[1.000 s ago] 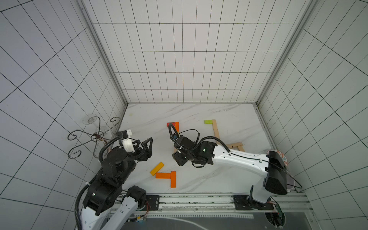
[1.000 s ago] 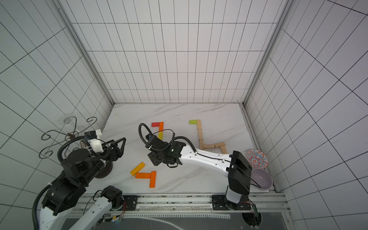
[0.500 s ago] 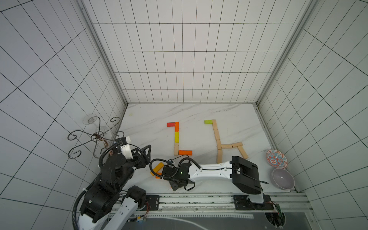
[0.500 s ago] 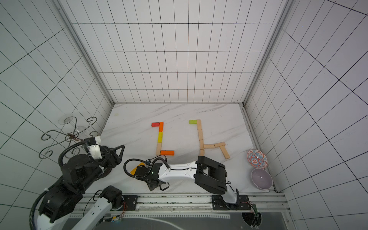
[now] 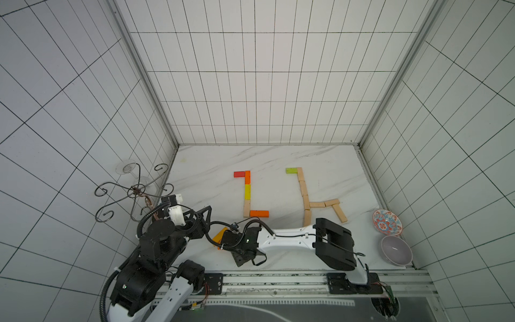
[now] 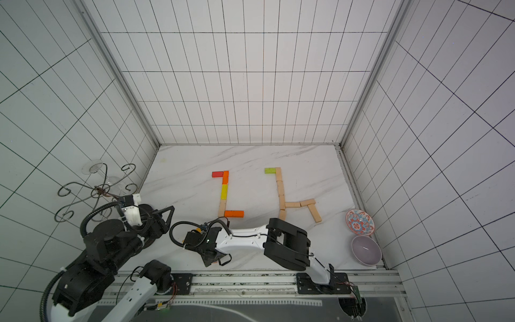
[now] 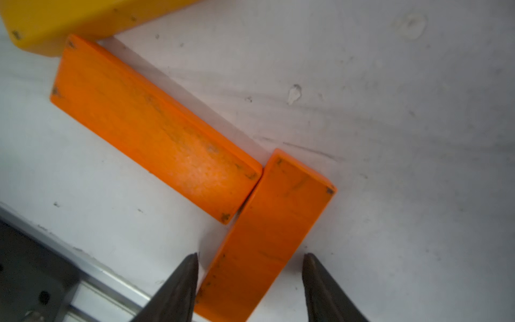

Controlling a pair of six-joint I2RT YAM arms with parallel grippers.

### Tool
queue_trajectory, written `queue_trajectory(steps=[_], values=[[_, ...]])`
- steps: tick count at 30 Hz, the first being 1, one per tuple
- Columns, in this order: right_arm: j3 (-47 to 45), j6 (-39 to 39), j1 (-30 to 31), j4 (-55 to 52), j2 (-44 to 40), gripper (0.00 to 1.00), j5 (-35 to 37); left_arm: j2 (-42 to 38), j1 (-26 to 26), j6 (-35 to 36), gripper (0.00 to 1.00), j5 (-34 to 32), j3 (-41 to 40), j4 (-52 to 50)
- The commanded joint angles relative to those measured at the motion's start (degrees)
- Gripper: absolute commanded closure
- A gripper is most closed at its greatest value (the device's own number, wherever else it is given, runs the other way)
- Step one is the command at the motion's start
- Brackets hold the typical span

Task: Assemble a giraffe with building blocks
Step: Pick up the building block from the center of the board.

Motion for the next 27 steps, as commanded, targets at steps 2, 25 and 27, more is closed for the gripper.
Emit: queue_trajectory(steps=[2,25,27], values=[[4.2,0.9,-0.8,-3.2,1.4,0.53,-0.5,-0.9,0.3,0.2,0.25,0.2,-0.5,-0.1],[-28.7,-55.6,-15.0,19.4,-38.8,0.91,9.6,6.0,0.2,-1.7,0.25,5.1,-4.1,9.1],[-28.3,-58.7,-19.1,21.9,-39.9,0.92,8.3,7.6,0.2,-0.8,0.25,6.1,-3.7,10.1]])
